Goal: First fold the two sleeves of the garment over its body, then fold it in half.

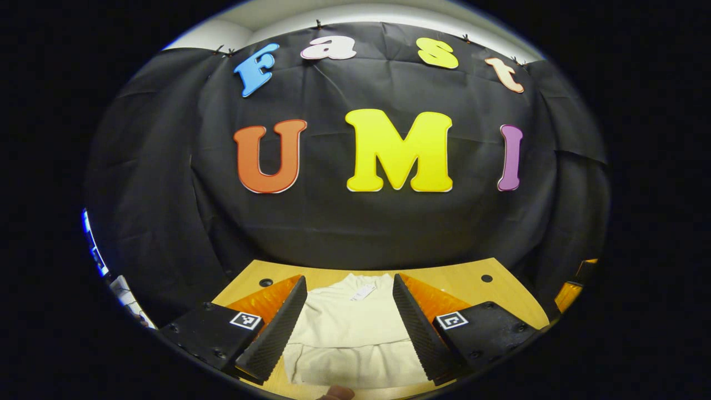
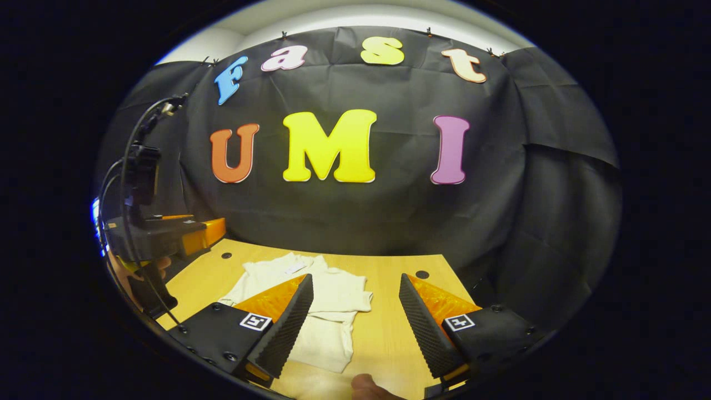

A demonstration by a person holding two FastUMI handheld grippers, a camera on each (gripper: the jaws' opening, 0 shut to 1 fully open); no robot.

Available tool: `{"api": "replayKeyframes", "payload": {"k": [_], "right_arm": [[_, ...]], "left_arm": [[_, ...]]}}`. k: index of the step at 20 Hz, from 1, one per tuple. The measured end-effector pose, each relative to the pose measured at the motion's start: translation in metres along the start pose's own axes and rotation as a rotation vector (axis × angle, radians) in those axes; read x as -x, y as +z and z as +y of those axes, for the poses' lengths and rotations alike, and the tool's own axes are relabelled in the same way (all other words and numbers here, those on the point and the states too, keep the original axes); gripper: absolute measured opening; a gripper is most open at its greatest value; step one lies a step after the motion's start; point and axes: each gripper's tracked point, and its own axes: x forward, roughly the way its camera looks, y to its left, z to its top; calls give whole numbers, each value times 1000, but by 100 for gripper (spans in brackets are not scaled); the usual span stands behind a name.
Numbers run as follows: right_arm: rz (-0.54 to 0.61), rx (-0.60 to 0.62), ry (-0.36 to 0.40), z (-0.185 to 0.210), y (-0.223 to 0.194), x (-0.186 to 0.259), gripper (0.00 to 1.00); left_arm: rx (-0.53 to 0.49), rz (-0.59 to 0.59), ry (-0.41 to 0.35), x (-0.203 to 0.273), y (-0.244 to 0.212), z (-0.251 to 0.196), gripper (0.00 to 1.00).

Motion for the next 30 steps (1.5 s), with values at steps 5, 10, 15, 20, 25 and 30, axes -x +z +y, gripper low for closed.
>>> {"api": "replayKeyframes", "payload": {"k": [5,10,15,20,25,30], "right_arm": [[89,14,-20,22,-45,-14,97],[252,46,-40,31,-115,-40,97],[437,42,-59,37,-184,-63,97],[639,12,-72,36,-248,-75,97],[812,20,-130,18,-293,-80,98],[939,-78,-120,29,-323,-85,97]], "left_arm": [[-15,152,50,10,-77,56,98],[-26,346,82,8,-168,88,98],[25,571,98,13,-252,96,99],[57,763,117,3,-307,100,98],[51,923,115,-3,-337,99,99],[51,1018,71,-15,-338,81,98]]}}
